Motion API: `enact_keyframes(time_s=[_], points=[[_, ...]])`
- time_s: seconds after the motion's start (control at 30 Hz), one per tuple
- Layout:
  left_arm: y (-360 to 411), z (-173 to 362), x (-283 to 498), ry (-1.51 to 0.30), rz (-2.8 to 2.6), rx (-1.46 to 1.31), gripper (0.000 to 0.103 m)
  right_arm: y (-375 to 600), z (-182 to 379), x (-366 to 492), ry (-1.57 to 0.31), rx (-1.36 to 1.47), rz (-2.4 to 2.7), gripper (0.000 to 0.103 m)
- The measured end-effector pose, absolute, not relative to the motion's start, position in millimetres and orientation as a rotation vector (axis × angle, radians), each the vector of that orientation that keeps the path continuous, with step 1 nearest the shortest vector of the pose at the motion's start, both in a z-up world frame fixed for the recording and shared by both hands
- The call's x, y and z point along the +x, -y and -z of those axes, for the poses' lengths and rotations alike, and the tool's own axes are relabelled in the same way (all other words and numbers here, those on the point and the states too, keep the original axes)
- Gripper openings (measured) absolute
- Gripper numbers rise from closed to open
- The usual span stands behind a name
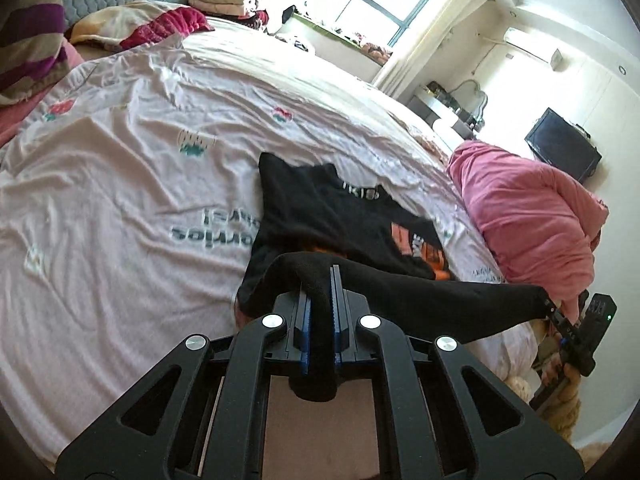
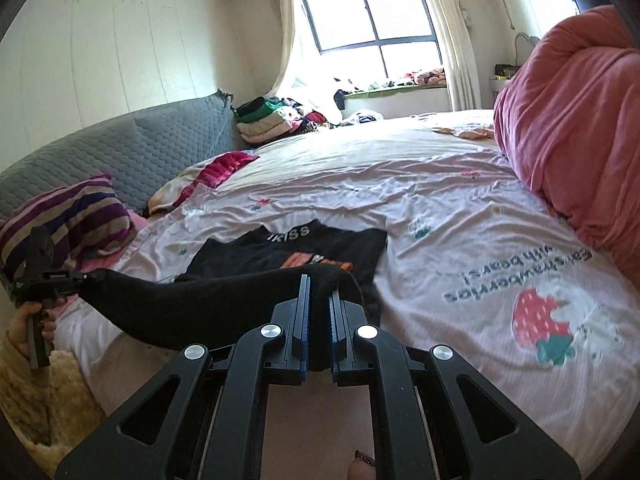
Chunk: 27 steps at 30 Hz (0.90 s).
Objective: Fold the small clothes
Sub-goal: 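Lift the hem with both grippers, fold it toward the collar, release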
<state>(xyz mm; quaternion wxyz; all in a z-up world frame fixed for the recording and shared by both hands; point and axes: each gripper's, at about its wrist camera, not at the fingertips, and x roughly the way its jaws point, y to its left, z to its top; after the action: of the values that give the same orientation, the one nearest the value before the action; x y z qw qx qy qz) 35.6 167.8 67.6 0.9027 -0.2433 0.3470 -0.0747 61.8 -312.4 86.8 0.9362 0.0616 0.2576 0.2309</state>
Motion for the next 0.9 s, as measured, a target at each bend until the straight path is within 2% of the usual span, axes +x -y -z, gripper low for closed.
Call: enact_keyframes(time_s=[0.4, 0.9], points=[[-174.7, -81.4, 89.4, -0.659, 0.124, -0.510, 0.002, 298.0, -90.6, 124.6, -0.543, 0.108, -0.426, 0.007], [-191.8, -55.7, 178.2, -0.736, 0.071, -0.554, 0.002, 275.7, -62.3, 228.0, -0.651, 0.125, -0.365, 0.007]])
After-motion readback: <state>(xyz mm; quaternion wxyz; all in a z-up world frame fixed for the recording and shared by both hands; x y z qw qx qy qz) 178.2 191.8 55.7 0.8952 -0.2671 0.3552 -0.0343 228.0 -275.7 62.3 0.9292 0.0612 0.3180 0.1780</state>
